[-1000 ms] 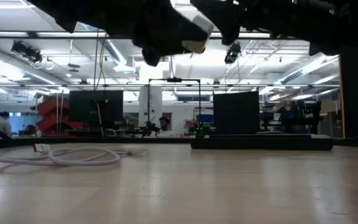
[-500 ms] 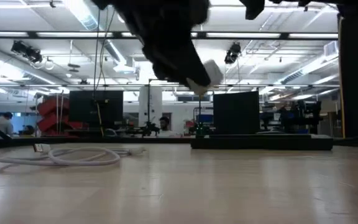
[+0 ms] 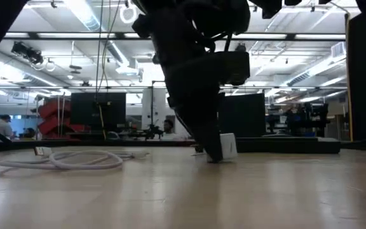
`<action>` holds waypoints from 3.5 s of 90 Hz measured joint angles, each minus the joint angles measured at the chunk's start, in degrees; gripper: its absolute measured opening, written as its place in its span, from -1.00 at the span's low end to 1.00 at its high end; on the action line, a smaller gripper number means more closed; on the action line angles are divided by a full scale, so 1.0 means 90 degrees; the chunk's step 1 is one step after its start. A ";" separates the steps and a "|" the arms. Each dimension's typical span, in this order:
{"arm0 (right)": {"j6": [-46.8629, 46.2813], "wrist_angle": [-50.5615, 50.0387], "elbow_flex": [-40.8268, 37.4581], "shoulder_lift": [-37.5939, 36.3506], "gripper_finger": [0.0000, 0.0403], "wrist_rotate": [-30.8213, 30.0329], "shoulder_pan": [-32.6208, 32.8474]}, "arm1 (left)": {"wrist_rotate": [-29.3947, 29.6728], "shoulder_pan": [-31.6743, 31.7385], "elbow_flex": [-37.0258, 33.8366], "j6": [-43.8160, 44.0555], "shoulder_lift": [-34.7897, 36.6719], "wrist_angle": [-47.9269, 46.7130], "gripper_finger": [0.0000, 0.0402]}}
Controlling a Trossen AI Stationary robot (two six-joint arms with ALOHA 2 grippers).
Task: Insert USB
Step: Insert the white charger cable into the white charger adapter
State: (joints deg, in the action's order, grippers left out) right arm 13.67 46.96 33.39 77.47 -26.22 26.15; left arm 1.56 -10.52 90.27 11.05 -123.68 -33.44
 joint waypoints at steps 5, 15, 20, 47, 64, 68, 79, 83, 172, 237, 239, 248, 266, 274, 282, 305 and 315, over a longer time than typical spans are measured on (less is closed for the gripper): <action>0.0003 -0.0002 0.0000 0.0000 -0.25 0.0000 0.0002 | -0.0002 0.0000 -0.0011 0.0008 0.0012 0.0015 -0.30; 0.0012 0.0078 0.0000 0.0002 -0.24 0.0005 0.0041 | 0.0055 -0.0007 -0.0026 0.0017 0.0000 0.0121 -0.09; 0.0014 0.0201 0.0000 0.0000 -0.23 0.0004 0.0079 | 0.0175 -0.0023 -0.0018 0.0103 0.0000 0.0129 0.00; 0.0457 0.0445 0.0000 -0.0066 -0.23 -0.0319 0.0424 | 0.0405 -0.0086 0.0645 -0.0043 -0.0031 -0.0667 0.11; 0.0696 0.0504 0.0000 -0.0134 -0.25 -0.0514 0.0675 | 0.2077 -0.0490 0.1014 -0.0216 0.0477 -0.1182 0.09; 0.0800 0.0505 -0.0004 -0.0167 -0.26 -0.0572 0.0766 | 0.2257 -0.0645 0.0986 -0.0331 0.0796 -0.1146 0.07; 0.1074 0.0566 -0.0006 -0.0376 -0.28 -0.0842 0.1106 | 0.2690 -0.1081 0.0700 -0.0486 0.1798 -0.1099 0.03; 0.1153 0.0559 -0.0005 -0.0441 -0.28 -0.0906 0.1224 | 0.2814 -0.1229 0.0515 -0.0492 0.2147 -0.1091 0.01; 0.0945 0.0496 -0.0005 -0.0498 -0.37 -0.0882 0.0971 | 0.1065 -0.1052 -0.5805 0.3322 0.7434 -0.1914 -0.34; 0.0632 0.0183 -0.0002 -0.0493 -0.37 -0.0738 0.0818 | 0.0892 -0.0743 -0.5803 0.3132 0.6200 -0.1553 -0.46; 0.0630 0.0185 -0.0002 -0.0493 -0.38 -0.0738 0.0818 | 0.0891 -0.0743 -0.5803 0.3133 0.6200 -0.1474 -0.46; 0.0632 0.0183 -0.0002 -0.0493 -0.40 -0.0732 0.0821 | 0.0893 -0.0743 -0.5803 0.3133 0.6200 -0.0992 -0.46; 0.0610 0.0153 -0.0002 -0.0493 -0.42 -0.0729 0.0821 | 0.0891 -0.0746 -0.5803 0.3133 0.6200 0.0234 -0.46; 0.0610 0.0146 -0.0002 -0.0493 -0.41 -0.0727 0.0821 | 0.0894 -0.0746 -0.5803 0.3135 0.6200 0.0928 -0.46; 0.0610 0.0145 -0.0002 -0.0493 -0.39 -0.0726 0.0821 | 0.0894 -0.0746 -0.5803 0.3135 0.6200 0.1631 -0.46; 0.0605 0.0143 -0.0002 -0.0493 -0.37 -0.0724 0.0821 | 0.1345 -0.0746 -0.5793 0.2738 0.6200 0.3732 -0.46; 0.0603 0.0139 -0.0002 -0.0493 -0.39 -0.0724 0.0821 | 0.1377 -0.0743 -0.5793 0.2439 0.6200 0.4519 -0.46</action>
State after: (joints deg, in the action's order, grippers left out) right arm 19.09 48.21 33.36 73.03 -32.73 33.54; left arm 13.96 -17.21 38.13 33.00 -67.88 7.23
